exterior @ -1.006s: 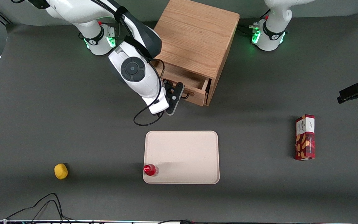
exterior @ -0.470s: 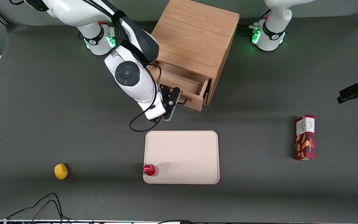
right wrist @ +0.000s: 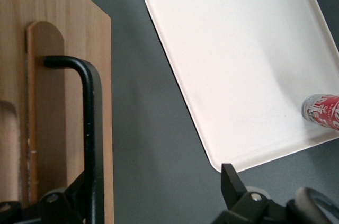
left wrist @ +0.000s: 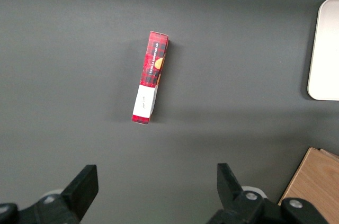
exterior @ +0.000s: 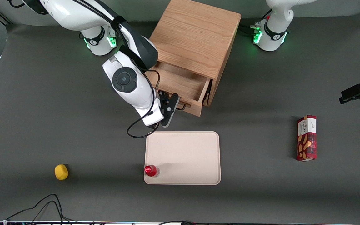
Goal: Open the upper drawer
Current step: 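Pull the upper drawer handle outward from the cabinet with the right gripper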
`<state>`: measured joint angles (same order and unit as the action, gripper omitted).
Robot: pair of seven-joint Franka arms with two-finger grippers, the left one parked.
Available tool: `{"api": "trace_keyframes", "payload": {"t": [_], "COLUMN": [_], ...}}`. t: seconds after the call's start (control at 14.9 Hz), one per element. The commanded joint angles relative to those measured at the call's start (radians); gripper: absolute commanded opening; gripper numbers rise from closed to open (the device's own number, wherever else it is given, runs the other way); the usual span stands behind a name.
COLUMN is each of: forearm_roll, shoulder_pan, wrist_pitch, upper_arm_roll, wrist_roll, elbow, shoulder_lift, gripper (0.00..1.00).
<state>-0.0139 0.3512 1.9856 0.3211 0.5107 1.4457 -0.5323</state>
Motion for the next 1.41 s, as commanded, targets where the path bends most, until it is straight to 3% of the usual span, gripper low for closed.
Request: {"api": "trace_keyframes", "payload": {"t": [0.0,1.34], "forearm_roll": [-0.021,-0.015], "shoulder_pan": [0.006,-0.012], "wrist_pitch": [0.004,0.076], "upper_arm_roll": [-0.023,-0.105], "wrist_roll": [0.037,0.103], "elbow": [-0.05,-0.108], "shoulder_lift": [-0.031,-0.067], "gripper": [1.0,1.0]}}
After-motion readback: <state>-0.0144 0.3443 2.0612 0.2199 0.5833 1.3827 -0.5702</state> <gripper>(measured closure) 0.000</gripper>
